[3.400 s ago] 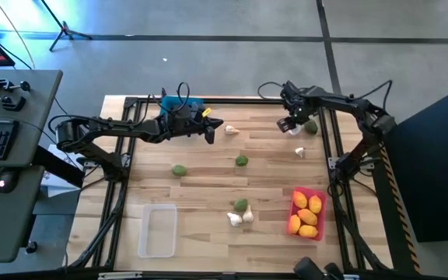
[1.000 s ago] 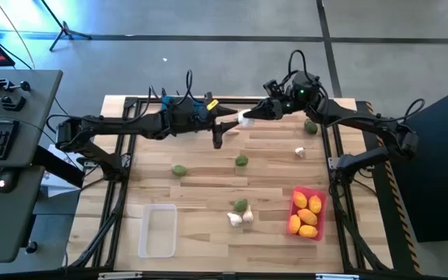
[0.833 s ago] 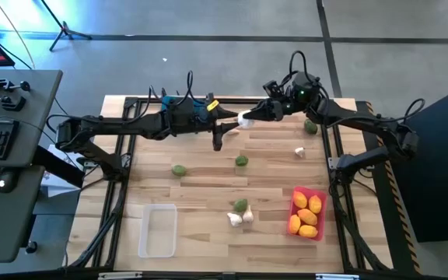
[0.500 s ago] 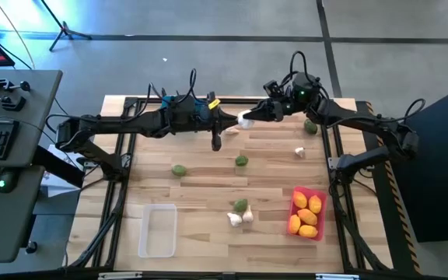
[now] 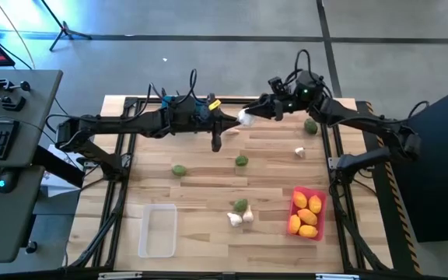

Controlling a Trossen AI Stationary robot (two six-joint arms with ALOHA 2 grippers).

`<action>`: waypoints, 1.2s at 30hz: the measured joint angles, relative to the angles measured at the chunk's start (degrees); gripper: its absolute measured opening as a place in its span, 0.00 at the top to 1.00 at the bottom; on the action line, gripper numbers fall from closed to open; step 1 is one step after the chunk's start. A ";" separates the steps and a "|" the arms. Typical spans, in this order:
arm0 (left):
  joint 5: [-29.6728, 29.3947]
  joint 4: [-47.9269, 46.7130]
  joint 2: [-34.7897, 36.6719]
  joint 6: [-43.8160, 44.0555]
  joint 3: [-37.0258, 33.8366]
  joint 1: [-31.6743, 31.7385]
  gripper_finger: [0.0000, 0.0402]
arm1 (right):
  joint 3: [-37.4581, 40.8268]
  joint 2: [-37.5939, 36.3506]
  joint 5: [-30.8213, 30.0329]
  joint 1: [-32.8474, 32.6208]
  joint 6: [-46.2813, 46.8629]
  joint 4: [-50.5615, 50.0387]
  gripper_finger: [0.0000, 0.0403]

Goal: Sort produce into baskets
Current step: Put the garlic into the blue bin

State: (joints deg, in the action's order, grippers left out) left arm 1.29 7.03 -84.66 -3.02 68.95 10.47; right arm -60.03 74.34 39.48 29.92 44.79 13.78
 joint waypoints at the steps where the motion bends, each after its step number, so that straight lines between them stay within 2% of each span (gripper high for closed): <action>1: 0.13 0.00 0.05 0.00 0.02 -0.17 1.00 | 0.01 -0.57 0.00 0.56 -0.28 -0.02 0.38; 8: -1.01 -1.01 0.07 5.11 0.04 -0.45 1.00 | 0.02 -4.46 0.00 4.64 -3.56 -1.27 0.38; 13: -7.69 -4.35 0.07 8.62 0.02 0.26 1.00 | 0.02 -6.70 0.02 6.17 -5.91 -2.93 0.38; 26: -11.17 -31.63 0.07 23.89 -0.02 10.19 1.00 | 0.02 -8.93 -8.26 6.81 -12.88 -17.85 0.37; 29: -11.58 -38.07 0.07 25.38 -0.09 13.05 1.00 | 0.02 -8.93 -10.51 6.81 -13.26 -21.03 0.37; 32: -9.44 -42.29 0.07 25.41 -0.09 16.43 1.00 | 0.02 -8.96 -13.25 6.43 -14.72 -22.82 0.37; 36: -8.48 -46.56 0.07 23.14 -0.11 21.08 1.00 | 0.02 -8.96 -17.89 5.51 -15.30 -24.55 0.37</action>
State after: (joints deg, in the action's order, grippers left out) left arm -7.19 -39.53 -84.60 20.11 68.84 31.55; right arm -60.01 65.39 21.60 35.44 29.49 -10.77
